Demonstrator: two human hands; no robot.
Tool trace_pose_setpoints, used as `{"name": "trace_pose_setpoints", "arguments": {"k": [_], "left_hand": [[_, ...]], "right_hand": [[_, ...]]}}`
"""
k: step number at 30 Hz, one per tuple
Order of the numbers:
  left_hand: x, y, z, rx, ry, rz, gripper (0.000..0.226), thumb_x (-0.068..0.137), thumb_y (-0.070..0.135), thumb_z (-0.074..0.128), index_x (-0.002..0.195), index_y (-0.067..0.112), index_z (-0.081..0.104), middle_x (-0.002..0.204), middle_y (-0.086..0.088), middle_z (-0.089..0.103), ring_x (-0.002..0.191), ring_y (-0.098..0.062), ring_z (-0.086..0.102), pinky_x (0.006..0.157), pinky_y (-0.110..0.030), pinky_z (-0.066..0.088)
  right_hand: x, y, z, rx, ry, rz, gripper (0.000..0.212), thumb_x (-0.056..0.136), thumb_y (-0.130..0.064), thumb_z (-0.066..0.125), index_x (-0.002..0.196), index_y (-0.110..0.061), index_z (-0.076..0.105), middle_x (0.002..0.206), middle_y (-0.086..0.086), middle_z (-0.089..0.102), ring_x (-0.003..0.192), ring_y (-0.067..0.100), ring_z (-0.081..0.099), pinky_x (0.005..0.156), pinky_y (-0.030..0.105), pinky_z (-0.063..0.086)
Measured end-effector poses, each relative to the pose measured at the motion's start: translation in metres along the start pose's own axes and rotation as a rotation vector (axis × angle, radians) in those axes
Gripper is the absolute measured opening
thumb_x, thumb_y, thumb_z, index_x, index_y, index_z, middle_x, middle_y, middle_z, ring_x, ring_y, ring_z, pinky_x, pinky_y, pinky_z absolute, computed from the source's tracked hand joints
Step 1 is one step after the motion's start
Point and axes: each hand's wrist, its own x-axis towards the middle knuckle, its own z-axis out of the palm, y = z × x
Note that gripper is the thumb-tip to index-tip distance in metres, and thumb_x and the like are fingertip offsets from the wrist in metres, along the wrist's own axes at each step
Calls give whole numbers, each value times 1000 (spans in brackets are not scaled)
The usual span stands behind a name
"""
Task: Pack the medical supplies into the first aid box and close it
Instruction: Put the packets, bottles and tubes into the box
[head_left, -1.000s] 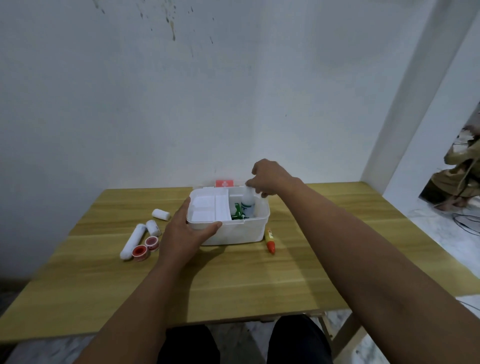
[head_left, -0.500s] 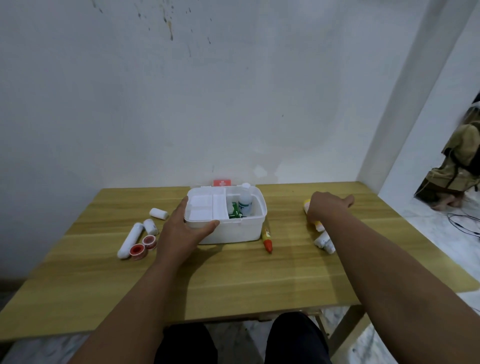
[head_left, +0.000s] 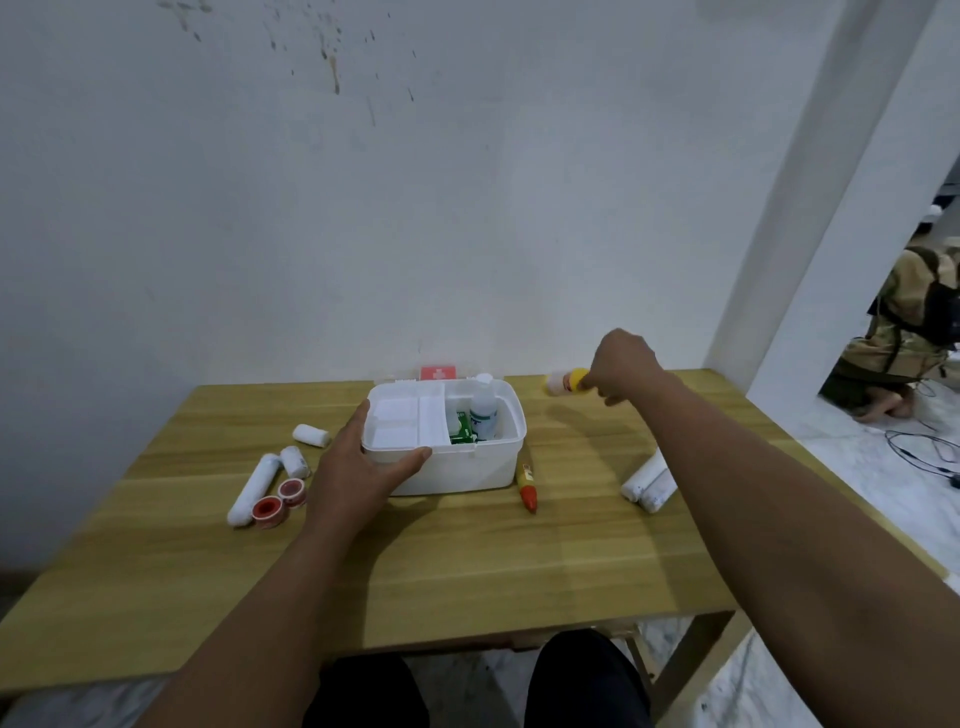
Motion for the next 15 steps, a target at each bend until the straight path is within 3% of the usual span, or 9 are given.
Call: {"name": "trace_pose_setpoints", "arguments": {"k": [3, 6, 10, 15], "left_hand": [[0, -2, -1, 6, -8, -9, 101, 69, 60, 85, 154, 37, 35, 151, 9, 51, 134, -17, 49, 100, -42, 51], [0, -1, 0, 2, -6, 0, 99, 70, 57, 86, 154, 36, 36, 149, 8, 52, 133, -16, 49, 99, -41, 51], [1, -2, 1, 3, -5, -16, 103, 69, 58, 86, 155, 36, 34, 151, 7, 50, 134, -18, 48, 100, -44, 52], [2, -3, -1, 13, -3, -37, 107, 66, 63, 85, 156, 36, 34, 152, 8, 49, 136, -19, 48, 102, -47, 51]], "right_hand": [[2, -23, -24, 187, -19, -67, 20, 81, -5, 83, 96, 6, 77, 80, 18, 77, 71, 32, 79, 72, 49, 66], [-9, -54, -51, 261, -11, -162, 10, 83, 0, 80, 93, -1, 76, 90, 16, 72, 77, 32, 77, 70, 44, 67], [-24, -86, -60, 198, -81, -240, 16, 82, -4, 83, 97, -1, 76, 91, 17, 73, 79, 30, 78, 69, 41, 67], [-30, -105, -21, 37, -175, -316, 18, 82, 0, 80, 99, 1, 75, 90, 20, 74, 75, 32, 78, 68, 44, 67]]}}
